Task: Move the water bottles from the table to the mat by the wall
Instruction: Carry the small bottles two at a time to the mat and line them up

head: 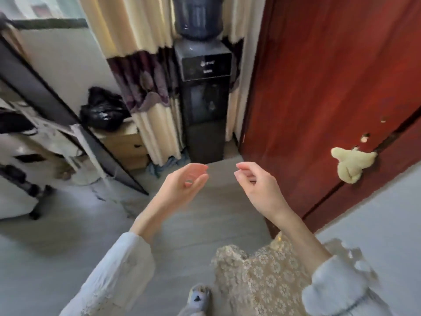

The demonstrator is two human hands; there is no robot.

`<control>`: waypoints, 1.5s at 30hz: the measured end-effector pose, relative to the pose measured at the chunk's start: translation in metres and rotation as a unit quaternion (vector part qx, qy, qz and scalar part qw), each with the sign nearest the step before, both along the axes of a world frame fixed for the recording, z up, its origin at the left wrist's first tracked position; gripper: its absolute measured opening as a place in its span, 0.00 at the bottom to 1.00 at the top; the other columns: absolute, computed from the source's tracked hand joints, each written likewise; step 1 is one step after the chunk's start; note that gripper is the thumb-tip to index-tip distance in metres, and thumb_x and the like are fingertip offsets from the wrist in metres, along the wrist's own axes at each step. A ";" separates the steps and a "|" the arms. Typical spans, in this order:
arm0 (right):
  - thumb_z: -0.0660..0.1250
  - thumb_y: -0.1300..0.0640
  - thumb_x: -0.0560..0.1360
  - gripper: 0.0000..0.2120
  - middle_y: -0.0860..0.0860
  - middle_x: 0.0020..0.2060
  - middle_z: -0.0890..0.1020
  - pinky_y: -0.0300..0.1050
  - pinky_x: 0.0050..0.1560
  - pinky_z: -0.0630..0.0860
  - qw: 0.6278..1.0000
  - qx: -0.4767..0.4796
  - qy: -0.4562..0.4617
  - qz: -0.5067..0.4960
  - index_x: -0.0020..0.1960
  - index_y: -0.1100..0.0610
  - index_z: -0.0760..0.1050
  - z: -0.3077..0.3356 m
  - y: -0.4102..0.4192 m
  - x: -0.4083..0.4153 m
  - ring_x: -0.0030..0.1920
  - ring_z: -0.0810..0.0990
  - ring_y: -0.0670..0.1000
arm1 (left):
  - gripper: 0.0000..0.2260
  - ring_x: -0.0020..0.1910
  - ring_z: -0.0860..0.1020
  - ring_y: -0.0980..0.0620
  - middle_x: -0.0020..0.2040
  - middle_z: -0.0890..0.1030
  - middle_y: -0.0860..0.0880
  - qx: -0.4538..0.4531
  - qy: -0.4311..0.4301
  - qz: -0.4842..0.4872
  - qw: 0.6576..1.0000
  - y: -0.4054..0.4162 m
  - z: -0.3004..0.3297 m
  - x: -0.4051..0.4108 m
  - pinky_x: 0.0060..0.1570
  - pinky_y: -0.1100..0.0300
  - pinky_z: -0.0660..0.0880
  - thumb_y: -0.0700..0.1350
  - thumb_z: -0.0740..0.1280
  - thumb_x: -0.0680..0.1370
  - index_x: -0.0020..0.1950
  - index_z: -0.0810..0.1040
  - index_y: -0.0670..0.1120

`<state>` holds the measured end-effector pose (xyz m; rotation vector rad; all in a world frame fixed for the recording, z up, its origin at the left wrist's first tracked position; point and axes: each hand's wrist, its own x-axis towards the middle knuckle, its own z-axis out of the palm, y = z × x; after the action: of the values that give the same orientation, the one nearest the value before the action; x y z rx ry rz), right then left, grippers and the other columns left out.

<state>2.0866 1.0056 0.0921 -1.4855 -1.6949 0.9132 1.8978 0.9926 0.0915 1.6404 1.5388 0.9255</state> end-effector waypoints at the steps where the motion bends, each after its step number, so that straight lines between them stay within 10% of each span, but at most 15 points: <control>1: 0.63 0.54 0.75 0.10 0.49 0.47 0.81 0.27 0.45 0.70 0.999 0.002 0.004 0.036 0.55 0.54 0.75 0.007 -0.003 -0.024 0.47 0.78 0.45 | 0.09 0.48 0.79 0.55 0.50 0.82 0.49 0.001 -0.010 0.035 0.999 -0.016 0.005 -0.024 0.46 0.71 0.73 0.44 0.64 0.76 0.56 0.77 0.47; 17: 0.64 0.56 0.75 0.08 0.55 0.47 0.84 0.37 0.49 0.74 0.819 0.000 0.019 0.573 0.52 0.57 0.77 0.050 -0.192 -0.504 0.49 0.81 0.50 | 0.07 0.50 0.80 0.51 0.49 0.82 0.49 0.050 -0.068 0.538 0.839 -0.356 0.037 -0.382 0.55 0.51 0.75 0.45 0.61 0.77 0.49 0.76 0.56; 45: 0.62 0.51 0.75 0.11 0.51 0.48 0.83 0.45 0.53 0.77 0.635 0.011 0.030 0.772 0.55 0.53 0.75 0.036 -0.303 -1.224 0.50 0.80 0.47 | 0.07 0.48 0.80 0.54 0.47 0.81 0.51 0.094 -0.089 0.771 0.624 -0.490 0.013 -0.972 0.53 0.58 0.75 0.43 0.61 0.78 0.51 0.77 0.51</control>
<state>0.8623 0.7027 0.1286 0.4942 -2.7150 1.6027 0.9263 0.5025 0.1049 -0.2038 2.5997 1.9759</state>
